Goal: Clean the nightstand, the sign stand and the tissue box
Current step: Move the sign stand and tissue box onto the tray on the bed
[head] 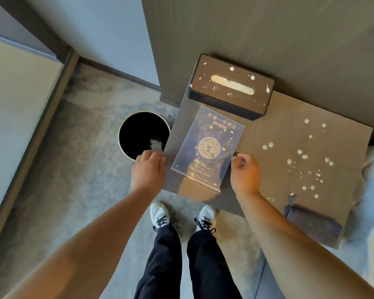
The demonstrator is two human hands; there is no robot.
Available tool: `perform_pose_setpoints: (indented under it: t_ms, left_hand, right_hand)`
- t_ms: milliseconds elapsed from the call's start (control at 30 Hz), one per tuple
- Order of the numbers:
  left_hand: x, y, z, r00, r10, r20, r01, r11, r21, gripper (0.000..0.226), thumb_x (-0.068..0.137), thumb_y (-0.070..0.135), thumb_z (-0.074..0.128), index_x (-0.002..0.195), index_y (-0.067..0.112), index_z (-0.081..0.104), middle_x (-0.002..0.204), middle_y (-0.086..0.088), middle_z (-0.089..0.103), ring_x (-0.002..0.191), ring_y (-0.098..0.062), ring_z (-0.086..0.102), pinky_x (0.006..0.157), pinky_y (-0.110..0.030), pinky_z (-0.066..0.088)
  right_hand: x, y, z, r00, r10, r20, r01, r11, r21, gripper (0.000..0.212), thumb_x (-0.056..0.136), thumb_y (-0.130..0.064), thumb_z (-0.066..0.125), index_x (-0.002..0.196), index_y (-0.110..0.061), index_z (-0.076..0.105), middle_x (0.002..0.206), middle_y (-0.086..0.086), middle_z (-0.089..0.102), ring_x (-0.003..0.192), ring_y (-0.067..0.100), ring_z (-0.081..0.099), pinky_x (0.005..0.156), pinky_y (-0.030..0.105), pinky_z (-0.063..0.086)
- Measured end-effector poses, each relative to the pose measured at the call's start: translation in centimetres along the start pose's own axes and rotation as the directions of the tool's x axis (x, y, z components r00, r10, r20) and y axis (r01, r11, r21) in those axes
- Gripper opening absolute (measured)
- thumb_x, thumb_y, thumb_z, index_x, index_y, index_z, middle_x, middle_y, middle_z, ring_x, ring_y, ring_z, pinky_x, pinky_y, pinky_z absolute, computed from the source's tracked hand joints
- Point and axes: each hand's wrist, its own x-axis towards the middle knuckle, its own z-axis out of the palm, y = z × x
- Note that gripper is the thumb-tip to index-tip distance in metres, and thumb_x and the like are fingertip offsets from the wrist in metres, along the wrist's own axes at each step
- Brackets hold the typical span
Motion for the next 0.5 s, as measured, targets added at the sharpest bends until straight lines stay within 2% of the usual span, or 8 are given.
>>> perform_pose_setpoints:
  t_ms: [100,167,233,333,433,500]
  left_hand:
    - [1.6,2.0,-1.1,0.999,0.015,0.031,-0.013,0.997,-0.071,0.027,0.099,0.027,0.044,0.098,0.013,0.066,0.098,-0.009,0.066,0.091,-0.030,0.060,0.074,-0.041,0.050]
    - [2.5,3.2,-1.5,0.995,0.017,0.095,-0.010,0.997,-0.071,0.026,0.098,0.027,0.044,0.088,0.012,0.063,0.084,-0.010,0.067,0.079,-0.032,0.060,0.068,-0.043,0.051]
    - [3.2,3.8,-1.4,0.987,-0.003,0.162,0.014,0.998,-0.068,0.028,0.097,0.026,0.043,0.081,0.012,0.062,0.079,-0.011,0.067,0.075,-0.033,0.061,0.067,-0.043,0.051]
    - [3.8,4.1,-0.8,0.976,-0.044,0.213,0.060,0.996,-0.070,0.030,0.094,0.025,0.043,0.075,0.011,0.062,0.075,-0.012,0.066,0.072,-0.032,0.061,0.065,-0.041,0.050]
    - [3.9,4.3,-0.5,0.970,-0.072,0.234,0.092,0.993,-0.077,0.030,0.094,0.023,0.046,0.071,0.014,0.064,0.073,-0.008,0.064,0.071,-0.029,0.059,0.064,-0.037,0.048]
    - [3.8,4.4,-0.3,0.966,-0.083,0.245,0.107,0.990,-0.090,0.029,0.094,0.023,0.049,0.077,0.014,0.069,0.075,-0.009,0.066,0.072,-0.028,0.061,0.066,-0.036,0.050]
  right_hand:
    - [-0.3,1.0,0.5,0.978,0.184,0.095,-0.200,0.961,0.194,0.026,0.094,-0.031,0.055,0.114,-0.014,0.059,0.106,0.004,0.065,0.091,0.023,0.065,0.087,0.043,0.053]
    - [-0.2,1.3,0.6,0.961,0.241,0.138,-0.270,0.928,0.258,0.023,0.095,-0.028,0.054,0.111,-0.013,0.061,0.103,0.006,0.066,0.078,0.017,0.065,0.080,0.039,0.054]
    - [-0.1,1.3,0.5,0.953,0.258,0.155,-0.297,0.897,0.329,0.013,0.096,-0.022,0.052,0.098,-0.016,0.064,0.093,0.007,0.066,0.067,0.013,0.060,0.067,0.031,0.050]
    - [0.1,1.6,0.7,0.942,0.288,0.176,-0.334,0.863,0.378,0.018,0.097,-0.016,0.052,0.082,-0.020,0.062,0.080,0.006,0.065,0.062,0.014,0.057,0.057,0.025,0.046]
    - [0.3,2.0,1.1,0.930,0.302,0.212,-0.362,0.855,0.371,0.018,0.094,-0.017,0.056,0.078,-0.021,0.065,0.078,0.007,0.067,0.067,0.021,0.060,0.061,0.031,0.048]
    - [0.3,1.9,1.3,0.928,0.298,0.225,-0.364,0.857,0.366,0.022,0.093,-0.016,0.058,0.072,-0.020,0.065,0.072,0.007,0.065,0.067,0.023,0.057,0.063,0.034,0.046]
